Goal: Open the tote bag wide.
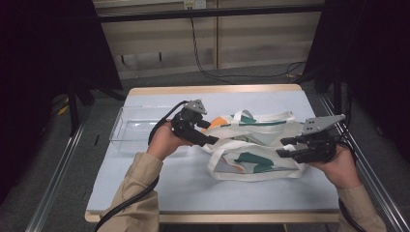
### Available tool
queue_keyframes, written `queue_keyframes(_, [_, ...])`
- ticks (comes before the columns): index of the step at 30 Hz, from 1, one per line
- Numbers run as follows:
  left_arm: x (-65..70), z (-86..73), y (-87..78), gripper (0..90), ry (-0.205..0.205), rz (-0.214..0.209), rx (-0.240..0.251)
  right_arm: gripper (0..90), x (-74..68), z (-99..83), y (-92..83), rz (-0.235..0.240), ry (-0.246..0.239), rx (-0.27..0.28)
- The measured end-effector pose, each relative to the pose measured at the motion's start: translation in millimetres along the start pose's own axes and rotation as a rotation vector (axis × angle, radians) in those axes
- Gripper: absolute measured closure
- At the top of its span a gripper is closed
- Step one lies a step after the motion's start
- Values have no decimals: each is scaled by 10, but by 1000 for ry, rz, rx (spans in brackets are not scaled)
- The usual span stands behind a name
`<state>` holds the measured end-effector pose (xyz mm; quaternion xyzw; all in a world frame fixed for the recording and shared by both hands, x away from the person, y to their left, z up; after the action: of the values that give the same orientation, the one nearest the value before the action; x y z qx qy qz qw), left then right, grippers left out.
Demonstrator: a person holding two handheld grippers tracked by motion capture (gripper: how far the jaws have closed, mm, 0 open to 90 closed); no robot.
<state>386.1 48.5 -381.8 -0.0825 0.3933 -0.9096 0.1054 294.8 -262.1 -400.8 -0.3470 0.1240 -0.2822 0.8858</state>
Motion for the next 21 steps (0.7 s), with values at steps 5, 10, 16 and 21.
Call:
queue_keyframes(5, [-71, -10, 41, 365, -15, 3, -9, 591, -4, -5, 7, 22, -5, -5])
queue_keyframes(10, [-102, 16, 67, 433, -14, 3, -7, 635, -16, -11, 14, 33, -14, -7])
queue_keyframes(16, [-120, 50, 133, 503, -19, -8, -20, 660, -39, -37, 9, 50, -28, -11])
queue_keyframes(21, [-139, 80, 179, 560, -21, -15, -6, 669, -59, -55, 9, 57, -26, -8])
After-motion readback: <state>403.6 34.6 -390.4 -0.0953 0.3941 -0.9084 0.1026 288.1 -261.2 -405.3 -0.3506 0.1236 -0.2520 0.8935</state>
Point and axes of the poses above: each handheld gripper's, and its own axes: y roughly forward along the jaws, z roughly out of its top, x roughly to its right, the point moved 4 cm from there along y, roughly forward along the jaws, and after that the axes turned 3 degrees about -x, right-handed, at the moved point
